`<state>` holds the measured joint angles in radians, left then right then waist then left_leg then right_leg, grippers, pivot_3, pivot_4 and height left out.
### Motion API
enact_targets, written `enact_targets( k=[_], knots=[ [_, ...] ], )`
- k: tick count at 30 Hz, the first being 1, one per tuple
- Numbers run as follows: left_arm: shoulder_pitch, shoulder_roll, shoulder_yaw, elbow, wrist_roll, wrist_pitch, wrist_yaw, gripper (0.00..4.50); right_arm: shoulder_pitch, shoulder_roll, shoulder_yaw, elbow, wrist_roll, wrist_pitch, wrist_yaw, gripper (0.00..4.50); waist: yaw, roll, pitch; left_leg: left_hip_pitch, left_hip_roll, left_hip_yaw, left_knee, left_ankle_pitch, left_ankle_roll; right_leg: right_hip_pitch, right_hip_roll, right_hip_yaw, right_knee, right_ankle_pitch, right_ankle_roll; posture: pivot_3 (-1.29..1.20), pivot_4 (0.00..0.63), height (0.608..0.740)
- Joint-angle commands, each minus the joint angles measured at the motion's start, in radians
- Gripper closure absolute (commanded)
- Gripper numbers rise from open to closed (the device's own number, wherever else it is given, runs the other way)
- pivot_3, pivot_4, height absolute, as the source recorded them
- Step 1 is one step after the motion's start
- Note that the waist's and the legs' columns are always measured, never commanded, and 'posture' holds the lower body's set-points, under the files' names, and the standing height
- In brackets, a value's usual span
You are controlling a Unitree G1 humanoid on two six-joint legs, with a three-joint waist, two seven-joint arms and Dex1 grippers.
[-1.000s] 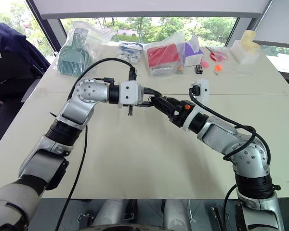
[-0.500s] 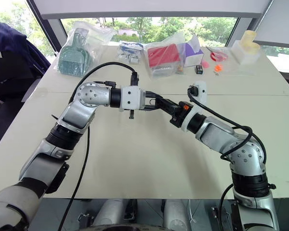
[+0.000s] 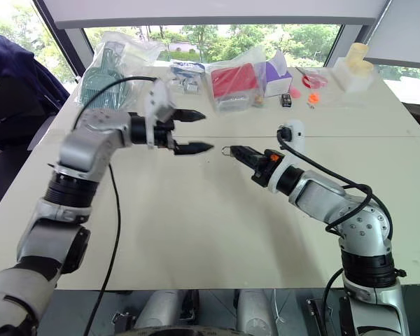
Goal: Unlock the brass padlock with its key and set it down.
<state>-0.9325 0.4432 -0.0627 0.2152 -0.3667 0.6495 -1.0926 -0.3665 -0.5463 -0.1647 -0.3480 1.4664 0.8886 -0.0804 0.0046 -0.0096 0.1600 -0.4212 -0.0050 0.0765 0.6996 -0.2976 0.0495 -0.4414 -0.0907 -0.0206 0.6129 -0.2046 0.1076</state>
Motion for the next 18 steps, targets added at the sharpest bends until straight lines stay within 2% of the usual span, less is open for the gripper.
enact_targets(
  k=[1, 18],
  knots=[
    [-0.016, -0.034, 0.030, -0.025, -0.074, 0.087, 0.023, 0.02, -0.035, 0.009, -0.029, -0.009, 0.042, -0.007, 0.022, 4.50, 0.004, 0.000, 0.000, 0.000, 0.000, 0.000, 0.000, 0.000, 0.000, 0.000, 0.000, 0.000, 0.000, 0.000, 0.000, 0.00, 0.150, 0.740],
    [0.018, -0.060, -0.048, -0.008, -0.048, 0.020, 0.010, 0.02, -0.040, 0.013, -0.012, -0.072, 0.146, -0.008, -0.003, 4.50, 0.005, 0.000, 0.000, 0.000, 0.000, 0.000, 0.000, 0.000, 0.000, 0.000, -0.001, 0.001, 0.000, 0.000, 0.000, 0.00, 0.150, 0.740]
  ],
)
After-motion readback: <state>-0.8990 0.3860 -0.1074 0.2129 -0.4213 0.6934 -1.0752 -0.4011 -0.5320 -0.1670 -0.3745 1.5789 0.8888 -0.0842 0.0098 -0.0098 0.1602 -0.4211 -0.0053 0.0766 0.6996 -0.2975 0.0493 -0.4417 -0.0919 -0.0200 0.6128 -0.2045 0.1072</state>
